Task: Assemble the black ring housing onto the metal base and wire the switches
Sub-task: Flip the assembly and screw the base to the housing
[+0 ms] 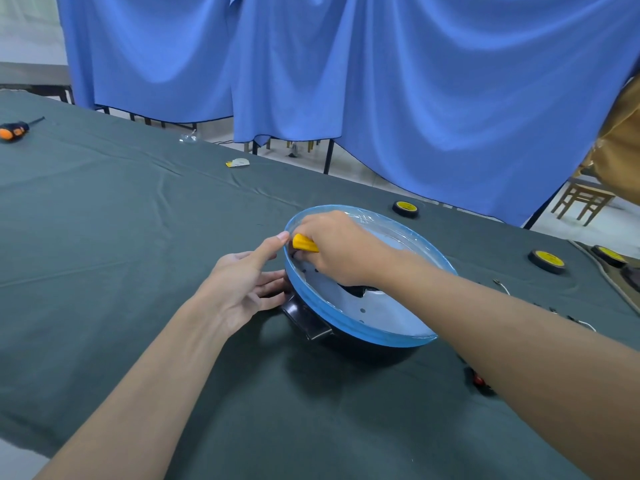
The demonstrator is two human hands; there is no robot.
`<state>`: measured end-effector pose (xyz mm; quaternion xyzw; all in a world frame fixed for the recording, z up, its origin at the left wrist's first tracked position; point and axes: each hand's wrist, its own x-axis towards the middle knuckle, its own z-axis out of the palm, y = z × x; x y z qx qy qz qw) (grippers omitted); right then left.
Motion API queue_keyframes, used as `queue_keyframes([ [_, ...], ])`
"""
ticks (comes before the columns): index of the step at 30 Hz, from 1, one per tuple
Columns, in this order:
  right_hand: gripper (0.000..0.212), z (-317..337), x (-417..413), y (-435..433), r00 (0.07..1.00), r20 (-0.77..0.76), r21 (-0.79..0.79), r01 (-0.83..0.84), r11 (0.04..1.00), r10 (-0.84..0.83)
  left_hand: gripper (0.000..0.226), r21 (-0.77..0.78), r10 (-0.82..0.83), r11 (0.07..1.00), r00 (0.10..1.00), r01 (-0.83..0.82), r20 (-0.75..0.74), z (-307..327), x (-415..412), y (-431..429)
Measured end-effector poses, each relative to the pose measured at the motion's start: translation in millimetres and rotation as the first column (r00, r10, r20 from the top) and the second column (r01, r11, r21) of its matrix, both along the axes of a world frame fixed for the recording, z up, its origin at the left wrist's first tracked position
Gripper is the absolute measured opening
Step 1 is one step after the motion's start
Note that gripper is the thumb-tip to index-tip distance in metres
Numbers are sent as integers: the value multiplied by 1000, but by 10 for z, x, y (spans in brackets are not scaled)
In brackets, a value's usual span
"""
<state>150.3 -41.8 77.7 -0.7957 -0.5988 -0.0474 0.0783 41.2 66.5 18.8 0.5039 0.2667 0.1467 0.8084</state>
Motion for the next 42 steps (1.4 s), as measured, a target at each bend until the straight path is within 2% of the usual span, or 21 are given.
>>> queue_keyframes([
  [6, 19, 17, -29, 6, 1000, 6, 17, -11, 1000, 11, 64, -7, -5, 1000, 1000, 5, 5, -3, -1, 9],
  [10, 9, 5, -2, -23, 999, 7, 15, -37, 999, 37, 62, -6, 0, 1000, 1000, 0, -1, -16, -2, 11],
  [13, 12, -34, -23, -13, 998, 61, 6, -35, 999, 35, 65, -7, -3, 1000, 1000, 3, 4, -19, -3, 8],
  [17, 20, -7, -53, 7, 998, 59, 16, -37, 999, 36, 66, -13, -1, 1000, 1000, 2, 11, -23, -5, 10],
  [20, 13, 18, -20, -27, 998, 21, 0, -53, 999, 53, 65, -14, 5, 1000, 1000, -5, 7, -27, -1, 11],
  [24, 9, 1, -14, -39, 997, 50, -5, -56, 998, 57, 65, -8, 3, 1000, 1000, -3, 11, -38, -2, 13],
  [27, 15, -1, -45, -21, 997, 57, -15, -45, 999, 46, 66, -2, 5, 1000, 1000, -5, 12, -42, -5, 14],
  [30, 31, 21, -60, -25, 998, 58, -23, -12, 1000, 13, 63, -3, -6, 1000, 1000, 6, 12, -39, -10, 13],
  [32, 44, 75, -65, -40, 993, 75, 66, 83, 994, -88, 56, 5, -10, 1000, 1000, 10, 9, -38, -8, 20],
  [33, 45, 121, -57, -52, 988, 5, 171, 151, 974, -154, 52, 7, -9, 1000, 1000, 9, 6, -37, -9, 22],
  [35, 37, 258, -10, -88, 924, -324, 339, 312, 887, -201, 53, 12, -7, 1000, 1000, 7, -6, -34, -10, 24],
  [37, 30, 420, 9, -125, 789, -608, 391, 401, 828, -95, 55, 16, -8, 1000, 1000, 8, -14, -32, -15, 24],
  [39, 34, 536, 30, -155, 722, -692, 438, 410, 800, 8, 56, 11, -13, 1000, 1000, 14, -12, -27, -21, 23],
  [42, 41, 604, 34, -176, 741, -670, 504, 410, 760, 46, 56, 13, -22, 1000, 1000, 22, -13, -20, -31, 24],
])
